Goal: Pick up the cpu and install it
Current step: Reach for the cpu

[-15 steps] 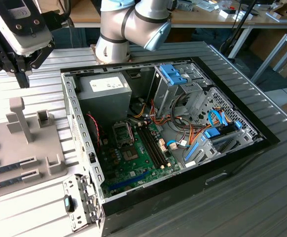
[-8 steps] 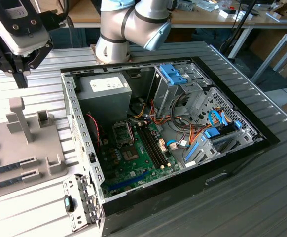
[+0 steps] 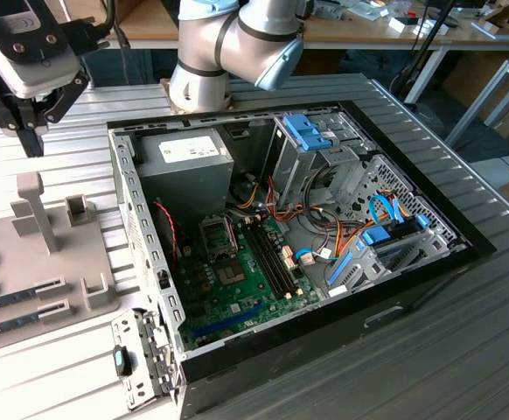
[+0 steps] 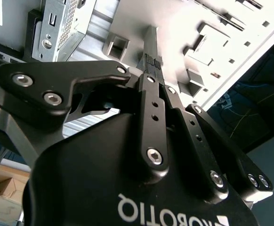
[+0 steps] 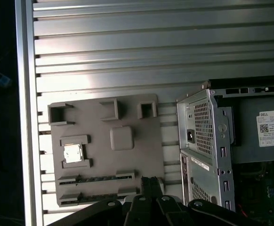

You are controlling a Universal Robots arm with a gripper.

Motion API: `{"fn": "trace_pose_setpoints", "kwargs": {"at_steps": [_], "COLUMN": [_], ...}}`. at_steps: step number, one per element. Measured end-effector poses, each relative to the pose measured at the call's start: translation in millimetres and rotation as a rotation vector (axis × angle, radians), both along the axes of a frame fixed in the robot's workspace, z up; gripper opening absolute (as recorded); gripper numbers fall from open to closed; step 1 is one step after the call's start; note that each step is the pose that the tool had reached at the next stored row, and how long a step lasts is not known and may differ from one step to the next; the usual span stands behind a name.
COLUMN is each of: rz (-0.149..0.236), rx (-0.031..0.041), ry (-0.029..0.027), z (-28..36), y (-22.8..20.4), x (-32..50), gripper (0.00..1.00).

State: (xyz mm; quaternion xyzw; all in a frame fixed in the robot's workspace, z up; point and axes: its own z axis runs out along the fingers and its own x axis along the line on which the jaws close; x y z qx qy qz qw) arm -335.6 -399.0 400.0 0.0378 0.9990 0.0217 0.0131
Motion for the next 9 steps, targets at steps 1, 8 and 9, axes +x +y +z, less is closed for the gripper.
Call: {"fn": "trace_pose_setpoints", "kwargs": {"at_steps": [1,8,9], "rz": [0.000,0.000,0.000], "rx": [0.0000,0.0000,-0.0001], "ry": [0.0000,0.0000,0.0000], "z": [0.0,0.0,0.0], "y": [0.0,0.0,0.0], "x": [-0.5,-4.0,-4.4], "gripper": [0.10,0.10,0.10]}}
